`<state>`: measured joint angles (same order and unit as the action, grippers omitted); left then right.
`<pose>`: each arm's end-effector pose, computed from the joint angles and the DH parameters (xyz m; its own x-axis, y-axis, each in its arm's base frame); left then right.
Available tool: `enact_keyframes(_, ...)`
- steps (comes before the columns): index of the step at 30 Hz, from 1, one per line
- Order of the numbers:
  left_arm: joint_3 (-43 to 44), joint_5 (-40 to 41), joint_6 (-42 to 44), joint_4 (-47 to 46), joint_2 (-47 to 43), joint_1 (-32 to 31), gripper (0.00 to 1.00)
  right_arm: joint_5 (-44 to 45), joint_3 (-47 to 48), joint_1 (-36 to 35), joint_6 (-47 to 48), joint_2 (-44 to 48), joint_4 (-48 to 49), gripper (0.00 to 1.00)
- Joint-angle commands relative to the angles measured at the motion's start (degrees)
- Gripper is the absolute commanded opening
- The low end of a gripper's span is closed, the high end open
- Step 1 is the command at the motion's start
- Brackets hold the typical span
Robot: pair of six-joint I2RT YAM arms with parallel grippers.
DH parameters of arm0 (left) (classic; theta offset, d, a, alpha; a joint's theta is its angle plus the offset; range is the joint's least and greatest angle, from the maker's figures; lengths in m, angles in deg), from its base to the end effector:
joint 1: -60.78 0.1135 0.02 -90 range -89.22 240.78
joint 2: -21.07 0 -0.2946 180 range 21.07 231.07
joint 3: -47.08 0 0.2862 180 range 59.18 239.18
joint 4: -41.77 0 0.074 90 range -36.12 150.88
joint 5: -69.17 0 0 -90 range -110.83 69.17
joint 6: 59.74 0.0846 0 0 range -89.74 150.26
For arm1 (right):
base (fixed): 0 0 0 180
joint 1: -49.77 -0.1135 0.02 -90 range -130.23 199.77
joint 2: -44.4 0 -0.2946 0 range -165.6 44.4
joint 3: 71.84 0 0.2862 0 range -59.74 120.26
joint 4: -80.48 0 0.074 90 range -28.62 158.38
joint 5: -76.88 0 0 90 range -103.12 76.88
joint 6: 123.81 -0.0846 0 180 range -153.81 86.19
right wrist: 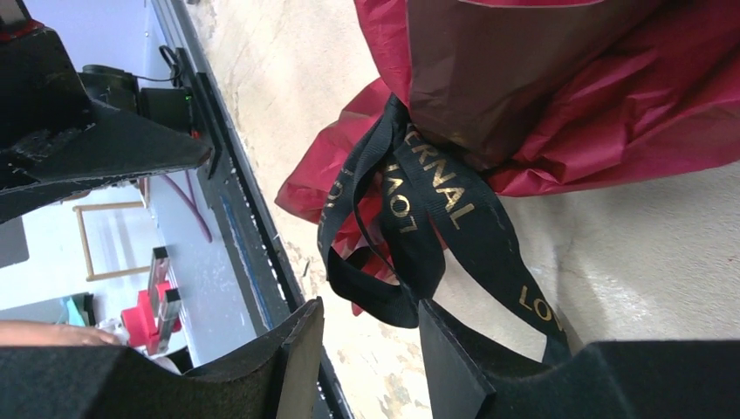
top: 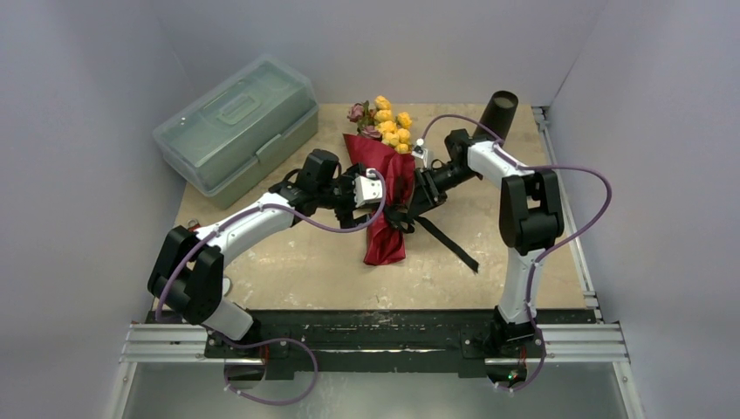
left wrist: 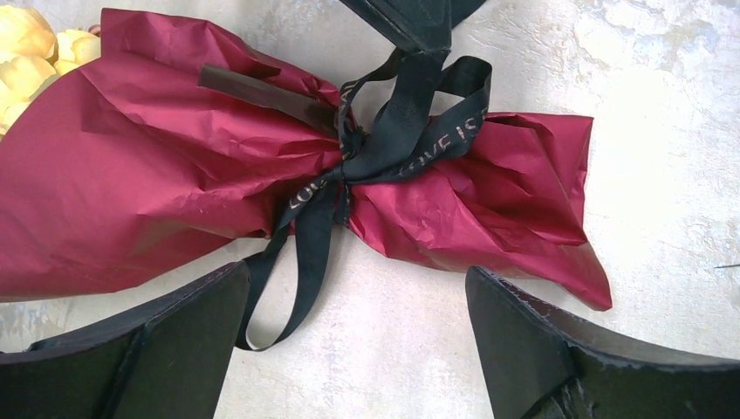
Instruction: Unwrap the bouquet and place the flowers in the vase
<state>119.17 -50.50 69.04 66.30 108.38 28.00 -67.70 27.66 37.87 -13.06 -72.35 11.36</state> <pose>0.3101 -0.2495 0.2383 0.0760 0.5984 -0.7976 0.9529 0.1920 0.2348 0.4102 0.1569 0.1689 -0.8530 -0.3896 -0.3473 -0.5050 0.4475 0.7381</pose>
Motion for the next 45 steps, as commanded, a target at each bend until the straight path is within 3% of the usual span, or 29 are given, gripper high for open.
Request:
enact_keyframes(1,1.3,-0.4,-1.1,-2.2,0.1,-0.4,0.94,-3.2,1.9,-0.8,-0.4,0.4,0.1,0.48)
enact_keyframes(12,0.7,-1.5,-4.0,-2.7,-0.3,-0.4,0.94,-0.8,2.3,-1.7,-2.1,-0.5,2.1,0.58)
enact_keyframes(14,0.5,-1.6,-4.2,-3.0,-0.4,-0.4,0.94,-0.2,2.3,-1.9,-2.2,-0.8,2.3,0.65)
enact_keyframes(18,0.4,-1.8,-5.2,-3.6,-0.3,-0.4,0.94,0.5,2.2,-2.1,-2.1,-1.0,2.5,0.65)
enact_keyframes(23,0.0,-1.7,-5.3,-3.7,-0.5,-0.4,0.95,-0.1,2.7,-2.6,-1.2,-1.4,1.3,0.48)
enact_keyframes(29,-0.2,-1.7,-5.5,-4.1,-0.7,-0.4,0.95,-0.9,2.7,-3.7,-1.0,-1.9,1.1,0.42)
enact_keyframes(31,-0.1,-1.6,-5.4,-4.1,-0.8,-0.4,0.95,-1.3,2.8,-3.9,-1.7,-2.2,1.4,0.32)
enact_keyframes(35,-0.1,-1.1,-5.4,-3.8,-1.1,-0.4,0.95,-2.8,5.1,-3.9,-1.8,-1.7,0.0,0.01)
enact_keyframes(45,-2.0,-2.1,-6.1,-5.1,-2.4,-0.4,0.95,-7.6,11.7,-4.1,-1.9,1.6,-2.2,0.0)
